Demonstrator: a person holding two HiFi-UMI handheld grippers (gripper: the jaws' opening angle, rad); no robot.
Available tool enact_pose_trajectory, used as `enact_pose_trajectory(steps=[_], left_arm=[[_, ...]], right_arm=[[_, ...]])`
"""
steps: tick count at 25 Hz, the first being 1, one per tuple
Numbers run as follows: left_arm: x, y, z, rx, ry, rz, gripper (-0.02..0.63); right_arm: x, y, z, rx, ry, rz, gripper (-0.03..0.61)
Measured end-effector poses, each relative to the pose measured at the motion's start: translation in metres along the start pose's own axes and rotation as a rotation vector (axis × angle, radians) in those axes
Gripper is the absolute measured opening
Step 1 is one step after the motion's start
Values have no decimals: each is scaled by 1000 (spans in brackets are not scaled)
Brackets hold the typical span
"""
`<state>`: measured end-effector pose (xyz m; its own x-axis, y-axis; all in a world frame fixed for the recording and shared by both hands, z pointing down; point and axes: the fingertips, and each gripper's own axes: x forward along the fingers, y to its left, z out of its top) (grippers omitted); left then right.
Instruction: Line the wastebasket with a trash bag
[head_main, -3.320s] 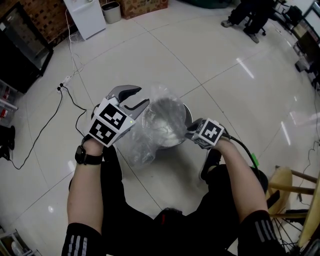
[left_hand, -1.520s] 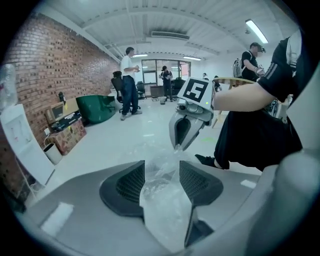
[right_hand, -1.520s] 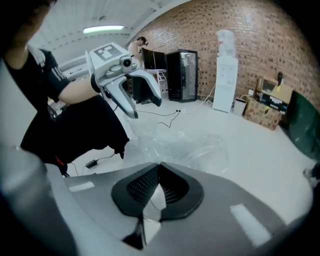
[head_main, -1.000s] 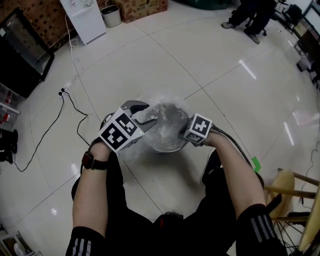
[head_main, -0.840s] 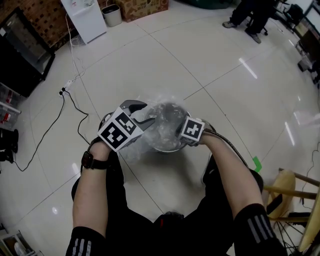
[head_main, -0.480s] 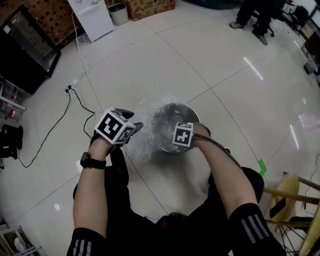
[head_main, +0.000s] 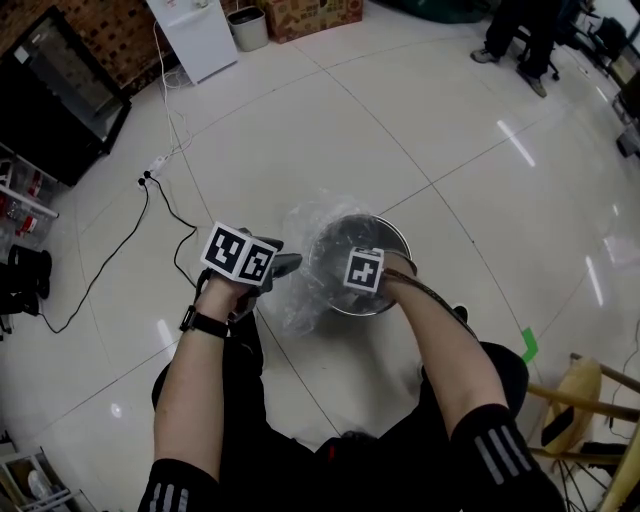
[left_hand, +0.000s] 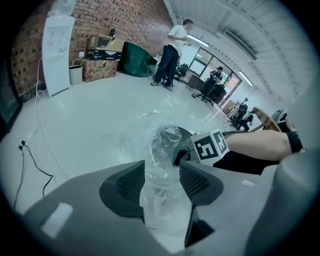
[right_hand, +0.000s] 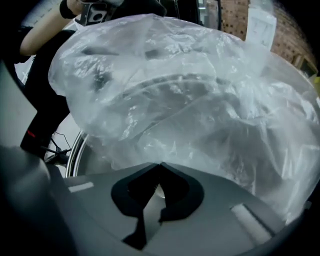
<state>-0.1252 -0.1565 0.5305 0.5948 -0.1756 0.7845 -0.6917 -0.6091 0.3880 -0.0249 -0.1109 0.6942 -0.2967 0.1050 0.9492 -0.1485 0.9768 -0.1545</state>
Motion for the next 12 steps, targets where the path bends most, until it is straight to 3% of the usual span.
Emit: enact_pose_trajectory(steps=[5,12], left_arm=[[19,-2,-8,45,61,34,182],[23,-11,6,101,35,42,73]], right_arm=[[15,-10,9,-12,-34,-7,6],[43,-5,-4,97,1,37,6]])
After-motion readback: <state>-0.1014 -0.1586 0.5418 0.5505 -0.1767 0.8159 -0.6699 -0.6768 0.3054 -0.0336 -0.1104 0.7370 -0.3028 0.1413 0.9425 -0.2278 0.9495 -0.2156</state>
